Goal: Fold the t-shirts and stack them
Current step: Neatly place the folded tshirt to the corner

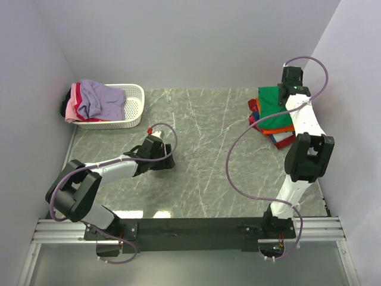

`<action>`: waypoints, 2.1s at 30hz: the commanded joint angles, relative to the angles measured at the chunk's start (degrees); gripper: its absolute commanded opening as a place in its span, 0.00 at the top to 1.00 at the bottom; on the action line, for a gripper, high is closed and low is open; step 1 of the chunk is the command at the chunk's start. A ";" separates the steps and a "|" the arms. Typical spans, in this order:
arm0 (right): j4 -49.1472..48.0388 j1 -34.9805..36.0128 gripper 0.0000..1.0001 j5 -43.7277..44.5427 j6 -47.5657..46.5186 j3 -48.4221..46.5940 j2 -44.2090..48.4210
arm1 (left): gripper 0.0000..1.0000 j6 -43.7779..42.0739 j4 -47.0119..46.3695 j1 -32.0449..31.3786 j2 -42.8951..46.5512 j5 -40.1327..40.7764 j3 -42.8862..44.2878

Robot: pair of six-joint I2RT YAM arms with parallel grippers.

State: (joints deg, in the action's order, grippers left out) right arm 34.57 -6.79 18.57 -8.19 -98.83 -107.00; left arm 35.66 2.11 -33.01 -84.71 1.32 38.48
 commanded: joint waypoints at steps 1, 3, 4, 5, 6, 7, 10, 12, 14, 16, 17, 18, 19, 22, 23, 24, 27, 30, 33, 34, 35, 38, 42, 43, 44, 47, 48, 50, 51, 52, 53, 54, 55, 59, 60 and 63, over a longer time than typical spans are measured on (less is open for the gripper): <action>-9.33 0.19 1.00 8.50 1.06 0.65 -0.93 | 0.28 0.37 2.28 0.14 -0.28 -0.18 1.25; -10.30 0.19 1.00 10.16 1.41 0.48 -2.33 | 0.28 0.38 2.46 0.23 -0.28 -0.18 1.25; -11.53 0.28 1.00 10.52 1.50 0.39 -2.77 | 0.28 0.38 2.55 0.23 -0.28 -0.09 1.33; -12.06 0.20 1.00 10.87 1.51 0.39 -3.56 | 0.28 0.38 2.64 0.23 -0.37 -0.09 1.42; -12.85 0.19 1.00 11.75 1.51 0.30 -3.91 | 0.28 0.38 2.72 0.14 -0.28 0.00 1.42; -13.47 0.19 1.00 11.93 1.51 0.04 -4.44 | 0.28 0.38 2.72 0.23 -0.20 0.08 1.42; -12.34 0.19 0.73 12.20 1.94 -2.85 -7.08 | 0.28 0.38 3.08 0.23 -0.11 0.26 1.51; -11.27 0.28 0.55 12.54 2.56 -3.48 -8.49 | 0.28 0.37 3.43 0.23 0.07 0.52 1.69; -11.28 0.20 0.41 12.98 3.35 -3.13 -8.40 | 0.28 0.38 3.43 0.23 0.24 0.61 1.60; -12.06 0.28 0.34 12.81 4.40 -1.47 -7.44 | 0.28 0.38 3.43 0.14 0.42 0.61 1.69; -12.94 0.20 0.32 12.90 4.75 -0.41 -5.87 | 0.28 0.46 3.43 0.23 0.51 0.61 1.69; -13.99 0.19 0.31 12.64 4.93 0.82 -4.81 | 0.28 0.46 3.34 0.23 0.51 0.52 1.60; -15.65 0.28 0.25 12.55 5.19 3.09 -3.67 | 0.28 0.38 3.34 0.23 0.51 0.61 1.69; -17.33 0.28 0.13 11.84 6.07 6.09 1.42 | 0.28 0.20 3.60 0.23 0.77 0.87 2.21; -17.60 0.28 0.12 11.58 6.25 6.62 2.40 | 0.28 0.11 3.78 0.23 0.95 1.05 2.30; -17.95 0.46 0.11 11.23 6.69 7.15 3.37 | 0.28 0.02 3.78 0.23 1.29 1.22 2.56; -20.14 0.81 0.10 10.61 7.39 10.05 7.58 | 0.28 -0.24 3.69 0.23 2.17 1.58 3.00; -23.66 1.07 0.10 10.27 8.10 14.35 12.16 | 0.28 -0.41 3.95 0.32 2.70 1.93 3.71; -25.69 1.16 0.09 9.56 8.10 17.00 15.59 | 0.27 -0.77 4.22 0.23 3.32 2.10 4.58; -24.82 1.16 0.09 9.47 8.10 17.00 16.55 | 0.27 -0.85 4.39 0.23 3.58 2.19 4.85; -24.29 1.25 0.09 9.03 9.58 17.09 17.26 | 0.27 -1.03 4.83 0.23 3.76 2.54 4.94; -23.32 2.56 0.08 6.40 10.90 20.59 21.65 | 0.27 -1.03 5.10 0.32 5.60 3.42 5.12; -21.04 4.85 0.07 0.43 15.81 28.31 29.03 | 0.26 -0.94 5.80 0.67 9.90 5.00 5.20; -19.90 5.29 0.07 -0.89 16.70 29.64 32.35 | 0.26 -1.03 6.15 0.76 10.52 5.35 5.20; -19.63 6.16 0.07 -4.03 17.49 31.05 34.03 | 0.26 -1.12 6.59 0.67 11.74 5.88 5.29; -18.92 8.09 0.07 -9.76 20.74 36.50 40.36 | 0.26 -1.56 7.56 0.76 13.42 7.20 5.03; -18.75 9.41 0.07 -12.82 22.06 38.95 42.82 | 0.26 -1.73 7.99 0.76 14.65 7.73 4.94; -17.43 11.17 0.07 -14.43 23.12 40.90 44.85 | 0.25 -2.08 8.52 0.85 15.88 7.90 5.11; -16.91 13.10 0.07 -15.39 23.91 42.30 45.47 | 0.25 -2.09 8.70 0.85 16.32 7.99 5.29; -15.86 14.07 0.07 -16.19 24.00 43.01 46.35 | 0.25 -2.09 8.79 0.85 16.76 7.99 5.12; -15.24 15.04 0.07 -16.54 24.61 43.45 46.70 | 0.25 -2.09 8.70 0.85 17.46 7.82 5.11; -14.53 16.35 0.08 -16.63 24.97 44.41 46.79 | 0.25 -2.09 8.70 0.93 17.73 7.73 5.20; -13.57 18.63 0.08 -16.55 25.15 44.94 46.88 | 0.25 -2.09 8.70 0.85 17.91 7.38 5.38; -14.26 24.35 0.09 -16.55 27.43 48.72 47.58 | 0.24 -2.26 8.88 0.85 18.35 7.29 5.55; -14.79 25.41 0.08 -16.63 27.78 50.38 47.67 | 0.24 -2.26 8.70 0.85 18.44 7.38 5.21; -18.30 28.67 0.09 -16.11 28.75 54.07 48.03 | 0.23 -2.26 8.35 0.85 18.70 7.82 4.94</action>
State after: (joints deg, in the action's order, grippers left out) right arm 19.20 19.97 2.66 18.41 -47.07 -60.47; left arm 34.50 11.53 -32.36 -67.94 8.03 41.80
